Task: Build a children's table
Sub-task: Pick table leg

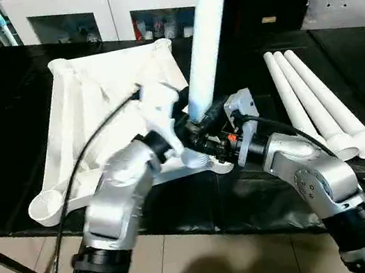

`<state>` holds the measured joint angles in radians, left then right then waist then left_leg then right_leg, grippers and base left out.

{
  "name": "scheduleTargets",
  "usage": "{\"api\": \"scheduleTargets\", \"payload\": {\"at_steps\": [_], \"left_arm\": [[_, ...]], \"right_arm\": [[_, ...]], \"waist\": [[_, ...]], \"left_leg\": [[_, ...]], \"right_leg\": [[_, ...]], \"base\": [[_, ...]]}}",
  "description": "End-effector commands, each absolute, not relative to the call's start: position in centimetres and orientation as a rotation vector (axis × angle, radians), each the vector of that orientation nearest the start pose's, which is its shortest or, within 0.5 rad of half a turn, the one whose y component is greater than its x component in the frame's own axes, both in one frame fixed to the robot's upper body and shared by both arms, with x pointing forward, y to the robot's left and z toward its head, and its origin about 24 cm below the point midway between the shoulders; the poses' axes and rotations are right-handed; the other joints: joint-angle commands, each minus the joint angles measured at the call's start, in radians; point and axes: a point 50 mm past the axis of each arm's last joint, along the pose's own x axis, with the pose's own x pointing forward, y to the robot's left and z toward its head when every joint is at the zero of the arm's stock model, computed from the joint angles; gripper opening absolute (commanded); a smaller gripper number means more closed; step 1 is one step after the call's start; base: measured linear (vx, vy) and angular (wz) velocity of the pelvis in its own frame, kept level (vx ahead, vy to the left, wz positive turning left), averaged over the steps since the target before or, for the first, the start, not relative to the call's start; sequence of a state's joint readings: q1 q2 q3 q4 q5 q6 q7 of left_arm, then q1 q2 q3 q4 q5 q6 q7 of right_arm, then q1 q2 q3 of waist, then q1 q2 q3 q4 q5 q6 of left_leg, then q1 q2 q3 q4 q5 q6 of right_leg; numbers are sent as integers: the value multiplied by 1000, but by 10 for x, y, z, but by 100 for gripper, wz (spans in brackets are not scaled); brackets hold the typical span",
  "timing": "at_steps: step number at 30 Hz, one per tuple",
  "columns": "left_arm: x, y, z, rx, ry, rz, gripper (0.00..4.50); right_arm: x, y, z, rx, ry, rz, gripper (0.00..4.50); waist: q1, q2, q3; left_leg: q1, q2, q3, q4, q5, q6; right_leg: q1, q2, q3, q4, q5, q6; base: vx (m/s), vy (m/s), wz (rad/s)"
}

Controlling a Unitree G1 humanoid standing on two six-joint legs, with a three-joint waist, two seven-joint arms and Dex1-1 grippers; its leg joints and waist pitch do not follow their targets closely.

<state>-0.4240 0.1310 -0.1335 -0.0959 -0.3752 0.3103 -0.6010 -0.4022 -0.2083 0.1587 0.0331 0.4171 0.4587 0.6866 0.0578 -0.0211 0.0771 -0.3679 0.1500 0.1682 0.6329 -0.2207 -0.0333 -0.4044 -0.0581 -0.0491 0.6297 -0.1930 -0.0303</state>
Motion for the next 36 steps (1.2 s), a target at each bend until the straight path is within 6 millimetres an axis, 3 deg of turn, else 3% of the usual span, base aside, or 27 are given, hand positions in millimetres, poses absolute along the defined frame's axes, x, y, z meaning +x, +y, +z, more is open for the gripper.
{"api": "scheduleTargets", "payload": {"at_steps": [1,6,13,17,26,32,36], "left_arm": [[291,75,153,-110,-209,-964,238],[294,76,152,-96,-195,-937,199],[296,73,148,-72,-177,-913,189],[300,74,148,106,-195,-870,188],[305,81,154,302,-235,-818,188],[309,85,151,211,-196,-768,188],[317,92,151,39,-160,-673,188]], "right_arm": [[295,-90,108,141,102,1004,193],[295,-90,108,139,100,1005,193],[296,-91,109,135,96,1000,193],[297,-91,110,128,94,994,193],[297,-91,110,126,95,998,193],[297,-90,110,124,94,996,193],[300,-92,111,112,89,968,193]], "waist": [[0,-8,-70],[1,-7,-70],[0,-8,-69],[-1,-9,-69],[-3,-9,-70],[-4,-7,-70],[-3,-8,-70]], "left_leg": [[3,72,-24,-82,-70,36],[3,73,-24,-83,-74,30],[3,74,-24,-83,-74,32],[4,74,-25,-84,-76,35],[4,74,-25,-84,-75,29],[3,74,-23,-83,-73,21],[2,72,-23,-81,-74,17]], "right_leg": [[57,-89,54,-75,-174,-187],[58,-90,56,-76,-181,-181],[58,-90,57,-77,-175,-183],[57,-90,57,-79,-188,-169],[57,-91,57,-76,-184,-171],[57,-90,57,-74,-163,-188],[59,-91,56,-74,-161,-201]], "base": [[0,0,0],[0,0,0],[0,0,0],[0,0,0],[0,0,0],[0,0,0],[0,0,0]]}}
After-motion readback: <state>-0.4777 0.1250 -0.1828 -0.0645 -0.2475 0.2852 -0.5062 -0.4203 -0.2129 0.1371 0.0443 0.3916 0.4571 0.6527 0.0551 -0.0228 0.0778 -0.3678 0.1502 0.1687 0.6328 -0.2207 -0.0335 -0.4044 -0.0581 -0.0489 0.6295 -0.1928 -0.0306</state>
